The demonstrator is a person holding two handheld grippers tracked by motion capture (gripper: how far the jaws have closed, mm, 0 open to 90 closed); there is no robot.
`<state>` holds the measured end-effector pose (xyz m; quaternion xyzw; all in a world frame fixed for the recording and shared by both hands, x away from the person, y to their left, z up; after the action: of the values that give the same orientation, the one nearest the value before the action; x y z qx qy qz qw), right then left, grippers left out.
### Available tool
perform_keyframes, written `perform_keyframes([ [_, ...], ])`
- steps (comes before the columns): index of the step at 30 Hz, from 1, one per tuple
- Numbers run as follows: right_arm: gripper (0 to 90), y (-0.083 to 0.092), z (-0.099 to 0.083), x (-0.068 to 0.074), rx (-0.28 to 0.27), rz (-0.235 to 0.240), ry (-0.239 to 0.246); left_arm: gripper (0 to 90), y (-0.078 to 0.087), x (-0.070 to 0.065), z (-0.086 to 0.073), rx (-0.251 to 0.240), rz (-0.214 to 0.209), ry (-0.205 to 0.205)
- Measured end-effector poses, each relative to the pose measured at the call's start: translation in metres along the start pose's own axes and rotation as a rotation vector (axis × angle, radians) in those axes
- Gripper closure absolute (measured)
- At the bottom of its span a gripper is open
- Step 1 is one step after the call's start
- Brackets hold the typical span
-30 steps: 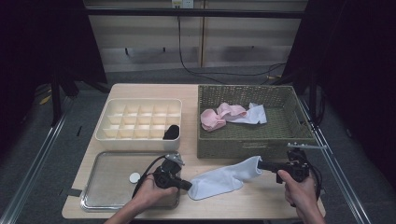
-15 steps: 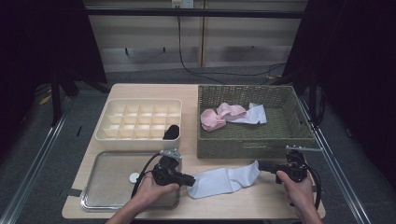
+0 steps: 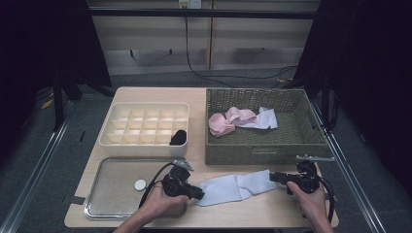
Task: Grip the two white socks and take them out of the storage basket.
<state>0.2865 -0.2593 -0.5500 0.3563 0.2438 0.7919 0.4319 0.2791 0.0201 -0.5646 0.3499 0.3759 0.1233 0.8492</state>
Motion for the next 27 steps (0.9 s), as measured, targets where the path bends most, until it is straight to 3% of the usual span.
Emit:
perform_keyframes([
  [4, 68.3, -0.003, -0.004, -0.004, 0.012, -0.023, 0.003, 75.1, 0.001, 0.002, 0.001, -0.012, 0.024, -0.006],
  [5, 68.0, -0.003, -0.004, -0.005, 0.015, -0.036, 0.007, 75.1, 0.002, 0.005, 0.002, -0.004, 0.049, -0.011],
  [11, 70.8, -0.007, -0.007, -0.004, 0.027, -0.038, 0.029, 75.6, 0.002, 0.013, 0.011, -0.045, 0.055, 0.041],
  [14, 70.8, -0.009, -0.008, -0.006, 0.041, -0.054, 0.037, 75.6, 0.003, 0.019, 0.016, -0.056, 0.09, 0.039],
  [17, 67.8, -0.011, -0.01, -0.006, 0.052, -0.073, 0.041, 75.2, 0.001, 0.019, 0.018, -0.062, 0.051, 0.069],
  [20, 66.8, -0.011, -0.011, -0.007, 0.048, -0.068, 0.042, 77.4, 0.0, 0.019, 0.019, -0.067, 0.081, 0.054],
  [24, 66.6, -0.01, -0.011, -0.008, 0.042, -0.076, 0.038, 77.1, 0.0, 0.018, 0.019, -0.063, 0.089, 0.042],
  [26, 71.0, -0.01, -0.012, -0.008, 0.047, -0.071, 0.043, 76.6, 0.002, 0.021, 0.019, -0.066, 0.1, 0.04],
  [27, 77.5, -0.011, -0.014, -0.007, 0.057, -0.064, 0.045, 76.6, 0.003, 0.022, 0.019, -0.072, 0.103, 0.044],
])
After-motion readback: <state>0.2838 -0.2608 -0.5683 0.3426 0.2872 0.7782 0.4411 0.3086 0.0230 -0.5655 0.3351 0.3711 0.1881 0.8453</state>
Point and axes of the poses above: each handheld gripper's, and its own axes: y roughly backward along the jaws, z roughly out of its top, x roughly to its left, the point moved 10 cm from there along -y, roughly forward along the jaws, and after that the axes turned 9 degrees about y, right-handed, at the moved point
